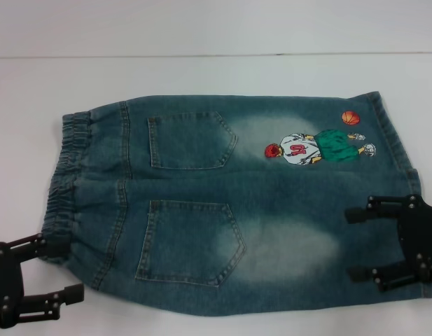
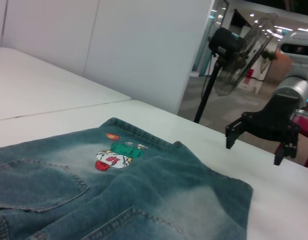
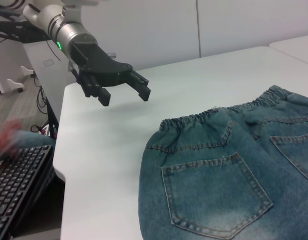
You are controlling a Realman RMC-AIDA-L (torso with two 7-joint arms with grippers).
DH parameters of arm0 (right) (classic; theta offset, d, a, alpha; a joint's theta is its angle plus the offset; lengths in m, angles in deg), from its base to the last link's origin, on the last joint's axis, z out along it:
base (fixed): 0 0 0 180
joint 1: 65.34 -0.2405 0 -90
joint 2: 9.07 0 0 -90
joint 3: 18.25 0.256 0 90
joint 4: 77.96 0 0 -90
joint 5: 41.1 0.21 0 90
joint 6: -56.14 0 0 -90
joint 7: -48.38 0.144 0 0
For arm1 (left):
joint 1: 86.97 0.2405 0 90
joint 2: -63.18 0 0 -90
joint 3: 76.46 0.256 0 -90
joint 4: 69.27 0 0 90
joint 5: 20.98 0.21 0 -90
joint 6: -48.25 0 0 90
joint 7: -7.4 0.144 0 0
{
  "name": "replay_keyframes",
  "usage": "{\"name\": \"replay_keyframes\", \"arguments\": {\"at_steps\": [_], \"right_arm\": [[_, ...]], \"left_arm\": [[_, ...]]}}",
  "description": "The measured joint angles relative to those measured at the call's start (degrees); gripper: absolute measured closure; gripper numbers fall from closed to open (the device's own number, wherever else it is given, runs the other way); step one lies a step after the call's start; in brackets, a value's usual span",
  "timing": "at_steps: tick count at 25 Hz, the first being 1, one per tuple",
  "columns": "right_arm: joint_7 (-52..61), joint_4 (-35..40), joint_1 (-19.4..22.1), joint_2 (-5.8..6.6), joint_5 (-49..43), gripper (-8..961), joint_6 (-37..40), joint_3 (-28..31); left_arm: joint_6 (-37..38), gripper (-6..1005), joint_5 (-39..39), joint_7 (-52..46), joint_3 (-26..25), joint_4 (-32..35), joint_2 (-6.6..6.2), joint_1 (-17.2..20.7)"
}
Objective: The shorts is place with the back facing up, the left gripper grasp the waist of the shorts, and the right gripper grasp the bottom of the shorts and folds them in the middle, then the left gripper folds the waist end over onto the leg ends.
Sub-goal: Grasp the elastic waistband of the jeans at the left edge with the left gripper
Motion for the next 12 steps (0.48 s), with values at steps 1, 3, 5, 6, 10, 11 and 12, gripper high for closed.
{"name": "replay_keyframes", "arguments": {"at_steps": [1, 3, 5, 6, 10, 11, 12], "right_arm": [[0.0, 0.0, 0.0, 0.00, 0.0, 7, -0.1, 0.0], [0.1, 0.0, -0.1, -0.02, 0.0, 7, -0.3, 0.0], [0.2, 0.0, -0.2, -0.03, 0.0, 7, -0.4, 0.0], [0.2, 0.0, -0.2, -0.04, 0.0, 7, -0.4, 0.0], [0.2, -0.1, -0.4, -0.04, 0.0, 7, -0.5, 0.0], [0.2, -0.1, -0.4, -0.04, 0.0, 7, -0.5, 0.0], [0.2, -0.2, -0.4, -0.04, 0.0, 7, -0.5, 0.0]], "left_arm": [[0.2, 139, 0.1, 0.0, 0.0, 0.1, -0.05, 0.0], [0.7, 140, 0.4, -0.2, 0.0, 0.3, -0.14, -0.1], [0.8, 140, 1.3, -0.5, 0.1, 0.4, -0.20, -0.3], [0.9, 140, 1.8, -0.7, 0.1, 0.5, -0.25, -0.5], [1.0, 141, 3.0, -0.9, 0.0, 0.5, -0.39, -1.0], [1.0, 141, 3.0, -0.9, 0.0, 0.4, -0.41, -1.0], [1.0, 142, 3.0, -0.9, -0.2, 0.4, -0.41, -1.0]]}}
